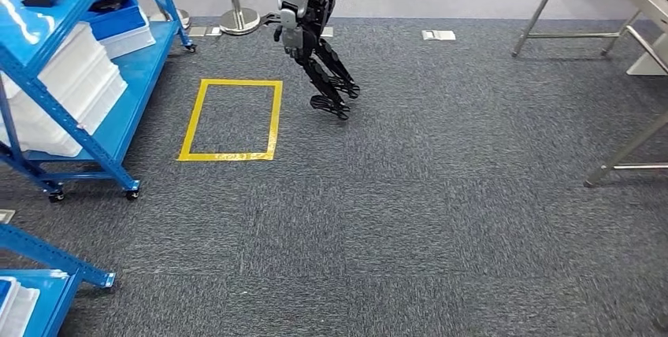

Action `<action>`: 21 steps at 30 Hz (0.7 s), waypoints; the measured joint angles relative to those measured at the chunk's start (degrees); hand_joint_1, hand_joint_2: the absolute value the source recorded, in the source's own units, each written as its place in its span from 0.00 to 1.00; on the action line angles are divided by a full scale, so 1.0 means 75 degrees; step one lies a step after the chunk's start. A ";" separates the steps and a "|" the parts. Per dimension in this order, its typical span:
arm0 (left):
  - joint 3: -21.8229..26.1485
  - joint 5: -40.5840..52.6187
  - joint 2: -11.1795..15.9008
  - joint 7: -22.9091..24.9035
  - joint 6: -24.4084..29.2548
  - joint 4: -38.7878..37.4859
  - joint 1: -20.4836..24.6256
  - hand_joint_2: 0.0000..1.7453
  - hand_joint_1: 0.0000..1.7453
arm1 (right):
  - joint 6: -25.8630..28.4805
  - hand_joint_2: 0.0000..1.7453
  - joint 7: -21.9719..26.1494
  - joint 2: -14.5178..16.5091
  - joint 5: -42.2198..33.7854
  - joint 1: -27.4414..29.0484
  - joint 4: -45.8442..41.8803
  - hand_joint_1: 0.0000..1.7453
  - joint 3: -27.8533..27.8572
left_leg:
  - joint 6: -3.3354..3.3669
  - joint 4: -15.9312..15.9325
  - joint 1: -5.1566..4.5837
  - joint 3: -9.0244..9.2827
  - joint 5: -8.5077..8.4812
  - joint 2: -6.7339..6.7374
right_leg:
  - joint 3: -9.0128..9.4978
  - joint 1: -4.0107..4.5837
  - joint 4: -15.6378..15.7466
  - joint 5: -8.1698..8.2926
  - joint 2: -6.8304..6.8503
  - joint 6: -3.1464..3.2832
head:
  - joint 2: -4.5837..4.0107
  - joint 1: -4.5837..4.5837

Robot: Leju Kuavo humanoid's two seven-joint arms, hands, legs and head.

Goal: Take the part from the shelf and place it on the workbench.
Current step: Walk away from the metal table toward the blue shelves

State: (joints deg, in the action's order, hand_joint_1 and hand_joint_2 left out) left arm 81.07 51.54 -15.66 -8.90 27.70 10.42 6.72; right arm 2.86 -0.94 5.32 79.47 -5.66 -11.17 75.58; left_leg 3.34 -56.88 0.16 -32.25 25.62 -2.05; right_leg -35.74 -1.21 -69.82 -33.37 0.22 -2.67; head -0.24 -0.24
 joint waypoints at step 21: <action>-0.0002 0.0002 0.0004 0.0036 -0.0007 -0.0002 0.0001 0.00 0.00 | -0.0037 0.00 0.0000 -0.0009 0.0018 -0.0025 0.0000 0.00 -0.0015 | -0.0255 -0.0261 -0.0015 -0.0078 0.0226 0.0541 | 0.0793 0.0127 0.1634 0.0616 0.0350 0.0252 | 0.0000 0.0180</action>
State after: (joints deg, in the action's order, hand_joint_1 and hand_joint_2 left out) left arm 81.05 51.56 -15.63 -8.63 27.65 10.40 6.72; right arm 2.58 -0.94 5.25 79.60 -5.85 -11.17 75.47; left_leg 1.43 -58.83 0.04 -32.83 27.31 2.01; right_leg -29.80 -0.26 -57.57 -28.75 2.85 -0.78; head -0.24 1.11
